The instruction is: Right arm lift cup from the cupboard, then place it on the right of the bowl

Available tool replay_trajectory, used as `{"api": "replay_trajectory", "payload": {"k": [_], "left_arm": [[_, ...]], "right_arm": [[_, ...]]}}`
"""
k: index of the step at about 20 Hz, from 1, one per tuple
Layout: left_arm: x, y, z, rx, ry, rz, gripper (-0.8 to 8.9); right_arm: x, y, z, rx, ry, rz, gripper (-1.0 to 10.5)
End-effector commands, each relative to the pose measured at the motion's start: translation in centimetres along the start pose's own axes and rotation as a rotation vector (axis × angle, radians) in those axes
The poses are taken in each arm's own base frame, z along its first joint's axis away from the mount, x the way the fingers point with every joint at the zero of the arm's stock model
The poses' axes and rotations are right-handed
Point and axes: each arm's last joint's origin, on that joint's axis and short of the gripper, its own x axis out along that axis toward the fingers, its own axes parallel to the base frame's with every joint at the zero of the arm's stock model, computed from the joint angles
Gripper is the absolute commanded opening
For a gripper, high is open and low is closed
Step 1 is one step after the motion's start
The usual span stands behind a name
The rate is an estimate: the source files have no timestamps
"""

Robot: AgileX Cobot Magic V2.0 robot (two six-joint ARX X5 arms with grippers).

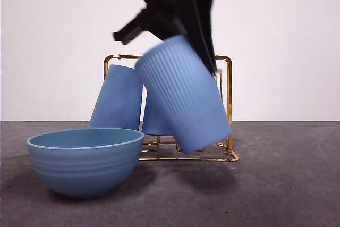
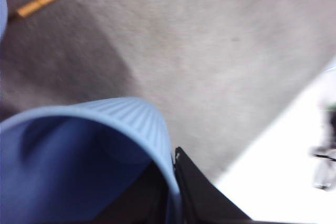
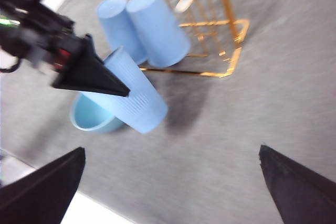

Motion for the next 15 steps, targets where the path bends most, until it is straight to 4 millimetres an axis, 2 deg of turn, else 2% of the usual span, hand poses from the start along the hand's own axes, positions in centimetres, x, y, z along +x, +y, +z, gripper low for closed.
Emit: {"api": "replay_trajectory", "payload": {"k": [1,7,9,15], "left_arm": [[1.6,-1.5,0.8,0.11,0.014,0.098,0.08],[4.9,-3.9,1.1,0.271,0.056,0.293,0.08],[5.8,-4.2,0.8,0.306,0.071,0.358,0.08],[7.9,-4.0,0.6,0.332,0.121,0.372,0.08]], "right_arm": [[-1.5,0.5,0.4,-0.083,-0.019,-0.019,5.5],[-2.0,0.7,0.3,-0.093,0.002,-0.023,5.5],[-2.0,0.6,0.2,-0.106,0.007,-0.023,5.5],[-2.0,0.7,0.2,-0.134,0.009,-0.016,5.5]]}}
